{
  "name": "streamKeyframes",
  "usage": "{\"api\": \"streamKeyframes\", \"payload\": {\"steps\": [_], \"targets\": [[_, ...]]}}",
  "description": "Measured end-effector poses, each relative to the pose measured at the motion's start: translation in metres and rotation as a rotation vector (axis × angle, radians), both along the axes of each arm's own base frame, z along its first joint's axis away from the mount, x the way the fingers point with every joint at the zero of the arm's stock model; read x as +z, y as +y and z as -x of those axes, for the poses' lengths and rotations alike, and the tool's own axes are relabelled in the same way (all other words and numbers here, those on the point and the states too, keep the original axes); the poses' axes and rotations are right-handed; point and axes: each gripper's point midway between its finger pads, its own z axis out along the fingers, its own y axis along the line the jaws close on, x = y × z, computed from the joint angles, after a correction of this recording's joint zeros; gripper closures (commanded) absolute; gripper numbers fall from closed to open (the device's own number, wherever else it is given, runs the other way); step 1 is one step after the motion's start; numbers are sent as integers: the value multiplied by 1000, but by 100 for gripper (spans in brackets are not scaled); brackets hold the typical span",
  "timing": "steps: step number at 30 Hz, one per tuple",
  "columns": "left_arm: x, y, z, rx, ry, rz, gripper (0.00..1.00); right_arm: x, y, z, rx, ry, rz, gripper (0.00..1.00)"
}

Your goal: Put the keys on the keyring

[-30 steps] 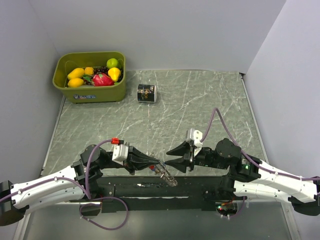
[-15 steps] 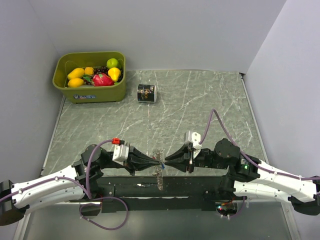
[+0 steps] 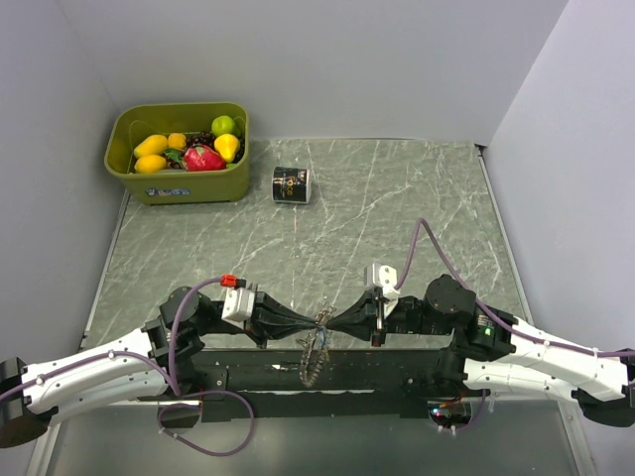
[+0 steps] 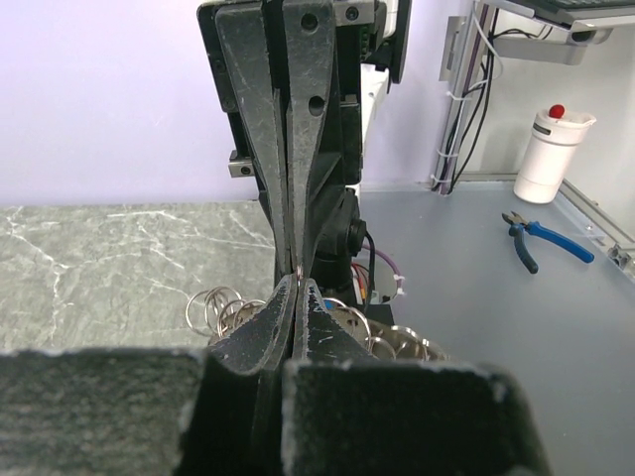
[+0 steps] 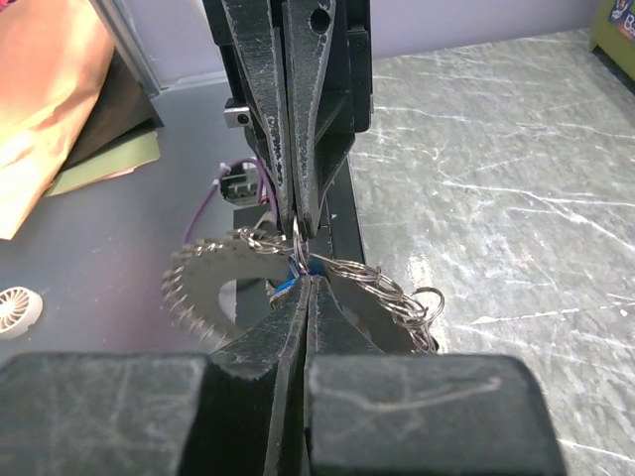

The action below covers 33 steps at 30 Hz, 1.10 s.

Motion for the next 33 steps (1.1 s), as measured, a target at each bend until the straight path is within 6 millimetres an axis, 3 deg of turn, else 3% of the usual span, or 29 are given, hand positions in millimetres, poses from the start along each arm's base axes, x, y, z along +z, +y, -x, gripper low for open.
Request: {"api": "streamKeyframes", "payload": {"steps": [15, 17, 18, 22, 27, 33], "targets": [[8, 3, 4, -14, -10, 28, 99, -10, 2, -1, 0, 10, 24, 100], [8, 3, 5, -20, -12, 27, 99, -10, 2, -1, 0, 10, 26, 81], [8, 3, 5, -21, -12, 27, 99, -10, 1, 0, 0, 9, 23, 66], [7, 3, 8, -34, -15, 23, 99, -3, -8, 3, 1, -10, -17, 36], [6, 3, 9, -40, -16, 21, 99, 11, -18, 9, 14, -42, -71, 27], [4, 3, 9, -45, -15, 15, 99, 8, -11, 12, 45, -36, -60, 32]]}}
